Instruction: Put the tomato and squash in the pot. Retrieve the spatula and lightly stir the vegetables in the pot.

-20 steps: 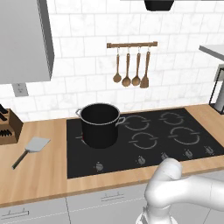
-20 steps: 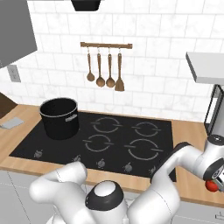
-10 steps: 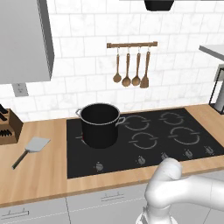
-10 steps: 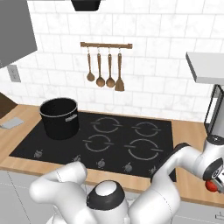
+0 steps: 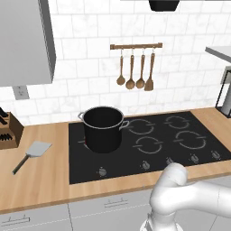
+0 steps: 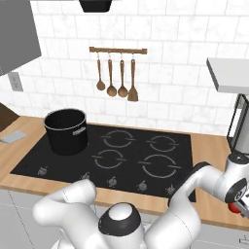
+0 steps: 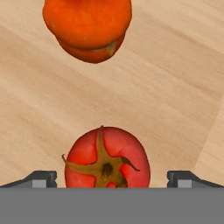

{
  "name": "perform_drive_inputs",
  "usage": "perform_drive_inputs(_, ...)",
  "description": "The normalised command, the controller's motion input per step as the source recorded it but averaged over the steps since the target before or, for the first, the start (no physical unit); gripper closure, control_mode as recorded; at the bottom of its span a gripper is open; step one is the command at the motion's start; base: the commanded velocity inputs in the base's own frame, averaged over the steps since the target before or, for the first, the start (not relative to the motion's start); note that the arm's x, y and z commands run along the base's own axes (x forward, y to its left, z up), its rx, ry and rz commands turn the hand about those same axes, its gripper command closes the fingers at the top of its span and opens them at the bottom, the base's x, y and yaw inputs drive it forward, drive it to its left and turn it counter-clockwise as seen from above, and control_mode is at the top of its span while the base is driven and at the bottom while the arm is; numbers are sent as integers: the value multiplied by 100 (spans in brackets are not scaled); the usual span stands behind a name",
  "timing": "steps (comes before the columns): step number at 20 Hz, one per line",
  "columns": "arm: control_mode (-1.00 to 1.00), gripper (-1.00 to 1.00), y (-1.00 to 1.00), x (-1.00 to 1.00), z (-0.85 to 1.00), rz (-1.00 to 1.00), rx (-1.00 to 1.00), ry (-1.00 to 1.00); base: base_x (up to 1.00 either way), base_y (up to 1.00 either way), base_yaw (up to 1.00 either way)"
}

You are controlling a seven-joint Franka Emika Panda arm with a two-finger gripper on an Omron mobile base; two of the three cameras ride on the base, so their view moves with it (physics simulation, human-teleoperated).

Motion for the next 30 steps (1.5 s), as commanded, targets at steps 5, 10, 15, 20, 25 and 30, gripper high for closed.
perform_drive_inputs(5, -100, 100, 0, 3, -5, 1, 0, 0, 0, 0, 0)
perform_drive_inputs(10, -100, 100, 0, 0, 0, 0, 0, 0, 0, 0, 0)
perform_drive_inputs(15, -100, 100, 0, 0, 0, 0, 0, 1, 0, 0, 0)
perform_drive_inputs(20, -100, 100, 10, -8, 21, 0, -1, 5, 0, 0, 0)
perform_drive_inputs(25, -100, 100, 22, -14, 37, 0, -6, 3, 0, 0, 0)
perform_drive_inputs(30, -100, 100, 58, -35, 41, 2, -6, 3, 0, 0, 0)
